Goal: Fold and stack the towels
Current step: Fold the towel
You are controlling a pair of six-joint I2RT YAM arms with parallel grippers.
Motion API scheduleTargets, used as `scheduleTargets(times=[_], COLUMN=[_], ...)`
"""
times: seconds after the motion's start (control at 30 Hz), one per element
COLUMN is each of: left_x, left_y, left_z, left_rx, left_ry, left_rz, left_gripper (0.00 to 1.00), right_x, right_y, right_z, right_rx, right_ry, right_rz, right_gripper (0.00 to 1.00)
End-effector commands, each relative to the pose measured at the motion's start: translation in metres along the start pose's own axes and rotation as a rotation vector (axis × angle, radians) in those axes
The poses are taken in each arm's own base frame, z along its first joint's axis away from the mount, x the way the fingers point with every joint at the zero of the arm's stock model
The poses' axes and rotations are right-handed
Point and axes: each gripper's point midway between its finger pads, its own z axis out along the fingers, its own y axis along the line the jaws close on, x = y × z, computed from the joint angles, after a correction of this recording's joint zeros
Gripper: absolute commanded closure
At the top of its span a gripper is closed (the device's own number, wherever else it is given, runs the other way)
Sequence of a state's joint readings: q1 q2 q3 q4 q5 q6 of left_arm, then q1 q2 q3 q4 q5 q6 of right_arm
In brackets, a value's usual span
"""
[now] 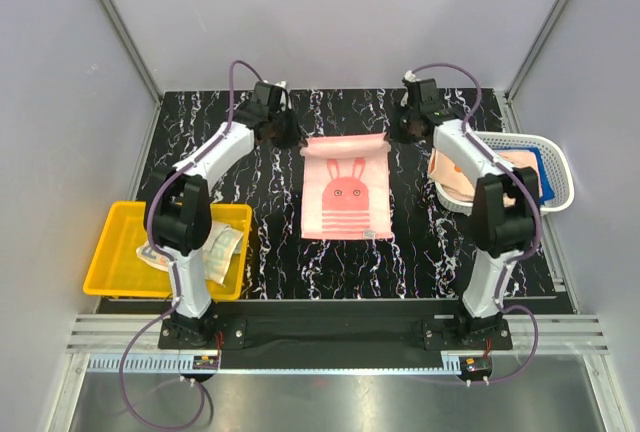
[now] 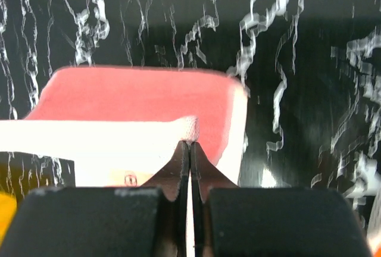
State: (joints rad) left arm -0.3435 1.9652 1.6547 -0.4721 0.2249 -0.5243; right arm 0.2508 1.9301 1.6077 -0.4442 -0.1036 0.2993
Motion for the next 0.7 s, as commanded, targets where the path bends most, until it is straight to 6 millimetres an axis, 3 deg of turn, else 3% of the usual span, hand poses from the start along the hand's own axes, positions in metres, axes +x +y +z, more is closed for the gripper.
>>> scheduleTargets(times=[0.0, 0.03, 0.07, 0.13, 0.17, 0.33, 0.47, 0.67], left_x=[0.0, 0.019, 0.03, 0.05, 0.058, 0.091, 0.099, 0.112], left_y=[-0.013, -0.004, -0.007, 0.001, 0.001, 0.008, 0.008, 0.004], left_z=[-0.027, -0.023, -0.023, -0.025, -0.025, -0.032, -0.039, -0.042], left_rx=[0.027, 0.001, 0.002, -0.034, -0.04, -0.083, -0.081, -0.075], left_ry=[-0.091, -0.062, -0.047, -0.024, -0.017, 0.025, 0.02, 0.046], left_rz=[0.017, 0.011, 0.021, 0.012, 0.017, 0.041, 0.052, 0.088], left_gripper=[1.0, 1.0, 1.0, 1.0, 1.0, 1.0, 1.0, 1.0], right_x=[-0.006, -0.005, 0.019, 0.032, 0.05, 0.095, 0.115, 0.123], right_y=[-0.001, 0.005, 0.002, 0.006, 0.003, 0.005, 0.001, -0.001], right_z=[-0.038, -0.049, -0.046, -0.055, -0.053, -0.062, -0.068, -0.076], right_rx=[0.01, -0.012, -0.009, -0.011, -0.001, 0.011, 0.016, 0.021], right_ry=[-0.102, -0.12, -0.075, -0.074, -0.045, -0.001, 0.018, 0.023], right_rz=[0.037, 0.057, 0.064, 0.072, 0.066, 0.031, 0.032, 0.031], right_gripper=[1.0, 1.0, 1.0, 1.0, 1.0, 1.0, 1.0, 1.0])
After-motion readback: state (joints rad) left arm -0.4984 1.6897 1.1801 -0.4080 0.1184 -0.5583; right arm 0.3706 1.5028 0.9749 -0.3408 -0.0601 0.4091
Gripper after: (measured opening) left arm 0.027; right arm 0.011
